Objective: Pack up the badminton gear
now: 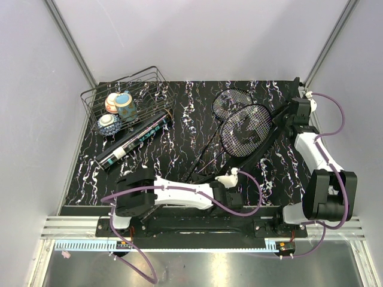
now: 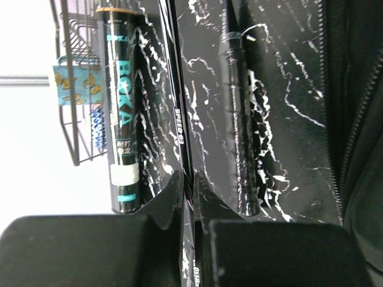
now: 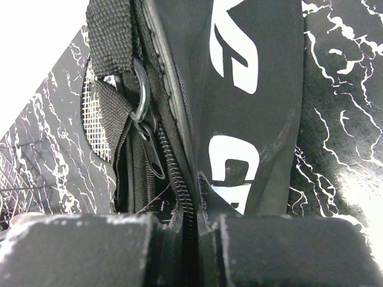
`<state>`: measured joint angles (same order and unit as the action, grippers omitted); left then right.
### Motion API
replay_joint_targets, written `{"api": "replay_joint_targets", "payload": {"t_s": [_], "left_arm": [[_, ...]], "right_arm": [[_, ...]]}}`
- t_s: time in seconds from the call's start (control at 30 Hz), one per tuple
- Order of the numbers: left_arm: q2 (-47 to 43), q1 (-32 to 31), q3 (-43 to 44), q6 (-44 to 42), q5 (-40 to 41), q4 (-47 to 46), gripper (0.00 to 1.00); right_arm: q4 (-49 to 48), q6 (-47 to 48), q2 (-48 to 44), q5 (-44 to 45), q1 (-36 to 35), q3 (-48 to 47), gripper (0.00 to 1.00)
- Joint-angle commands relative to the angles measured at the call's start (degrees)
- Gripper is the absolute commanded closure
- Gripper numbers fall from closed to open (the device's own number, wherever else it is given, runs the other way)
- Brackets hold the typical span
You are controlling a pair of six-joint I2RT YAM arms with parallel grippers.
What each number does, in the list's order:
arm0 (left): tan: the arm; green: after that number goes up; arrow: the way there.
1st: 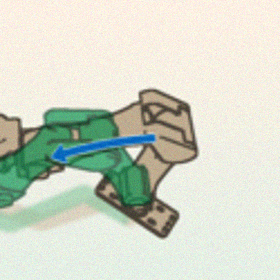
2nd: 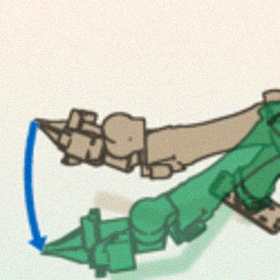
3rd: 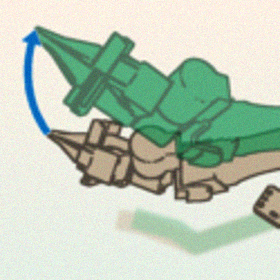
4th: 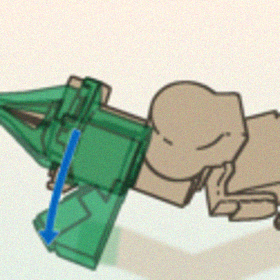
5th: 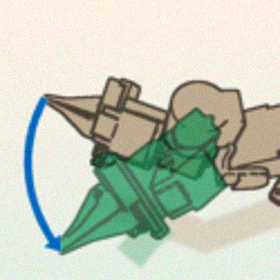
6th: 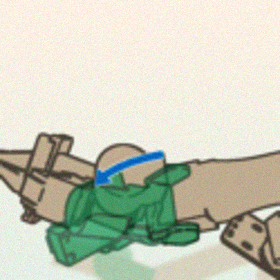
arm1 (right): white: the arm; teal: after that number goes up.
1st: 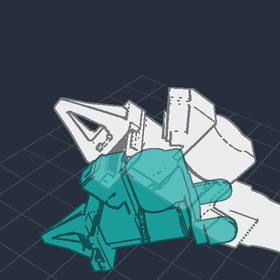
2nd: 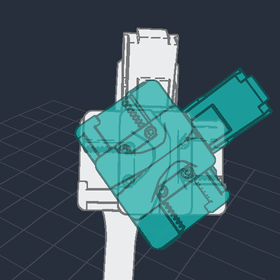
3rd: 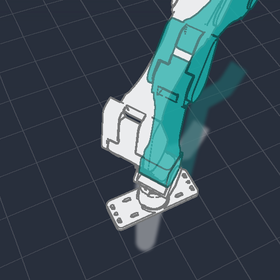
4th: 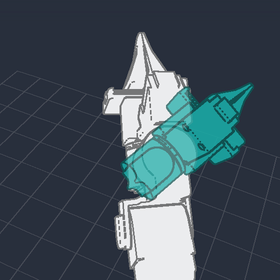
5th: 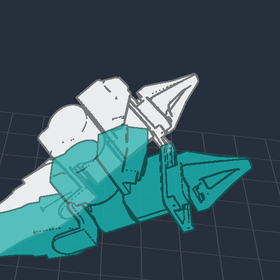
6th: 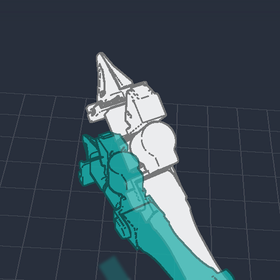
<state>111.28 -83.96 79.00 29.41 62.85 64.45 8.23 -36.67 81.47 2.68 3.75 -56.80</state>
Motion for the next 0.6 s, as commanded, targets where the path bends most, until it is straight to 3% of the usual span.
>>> {"api": "replay_joint_targets", "payload": {"t_s": [0.0, 0.2, 0.3, 0.4, 0.47, 0.5, 0.57], "left_arm": [[-6.2, 1.8, -2.0, -15.2, -6.6, -12.3, 1.0], [-6.5, 4.2, -0.1, -21.5, -8.3, -15.2, 1.0], [-2.6, 5.0, 4.0, -20.8, -3.7, -12.8, 1.0], [4.9, 6.2, 12.1, -12.9, 6.7, -2.9, 1.0], [11.4, 6.6, 20.1, 0.8, 14.7, 12.0, 1.0], [13.8, 7.0, 23.4, 15.4, 16.8, 19.4, 1.0], [17.1, 7.1, 25.8, 16.0, 20.6, 24.3, 1.0]], "right_arm": [[-6.5, 1.0, -2.9, -6.1, -0.2, 1.0, 1.0], [-7.1, -0.2, -0.9, -9.5, -0.2, 0.9, 1.0], [-7.7, -1.0, -1.1, -10.9, -0.2, 1.5, 1.0], [-9.4, -1.3, -1.4, -11.4, -0.2, 2.0, 1.0], [-9.9, -1.7, -1.1, -12.4, -0.2, 2.2, 1.0], [-10.6, -1.9, -0.9, -12.8, -0.2, 2.3, 1.0], [-11.0, -2.4, -0.2, -13.8, -0.2, 2.5, 1.0]]}}
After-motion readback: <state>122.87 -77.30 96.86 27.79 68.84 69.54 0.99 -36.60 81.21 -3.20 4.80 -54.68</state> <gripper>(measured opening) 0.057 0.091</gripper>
